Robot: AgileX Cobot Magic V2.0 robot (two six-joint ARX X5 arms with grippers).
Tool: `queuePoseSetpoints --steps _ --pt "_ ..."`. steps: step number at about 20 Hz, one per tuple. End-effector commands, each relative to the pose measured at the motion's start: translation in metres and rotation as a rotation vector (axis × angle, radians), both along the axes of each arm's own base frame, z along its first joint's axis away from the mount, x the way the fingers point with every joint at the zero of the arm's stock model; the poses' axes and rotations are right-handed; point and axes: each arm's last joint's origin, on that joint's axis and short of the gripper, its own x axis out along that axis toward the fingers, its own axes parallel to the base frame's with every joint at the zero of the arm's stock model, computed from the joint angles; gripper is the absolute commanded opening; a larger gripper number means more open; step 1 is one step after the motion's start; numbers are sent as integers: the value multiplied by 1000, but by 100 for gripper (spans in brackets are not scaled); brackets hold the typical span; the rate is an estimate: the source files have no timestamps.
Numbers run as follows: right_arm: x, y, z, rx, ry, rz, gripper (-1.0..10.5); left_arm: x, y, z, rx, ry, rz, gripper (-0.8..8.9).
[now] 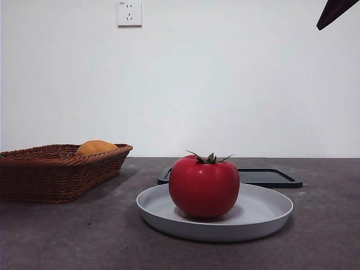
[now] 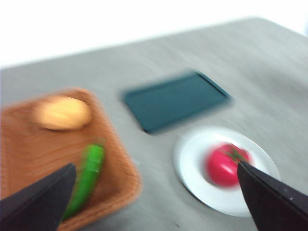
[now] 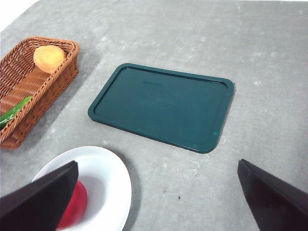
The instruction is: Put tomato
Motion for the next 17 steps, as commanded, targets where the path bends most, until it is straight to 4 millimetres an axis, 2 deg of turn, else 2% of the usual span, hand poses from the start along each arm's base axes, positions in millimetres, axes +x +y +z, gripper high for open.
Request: queuePoseSetpoints --steps 1,12,17 --pt "1 0 6 -2 -26 5 638 -3 2 5 -24 -19 15 729" --pt "3 1 11 39 -61 -6 638 -3 2 5 -23 -25 13 729" --pt "3 20 16 116 -110 212 638 -3 2 5 -23 -25 13 729"
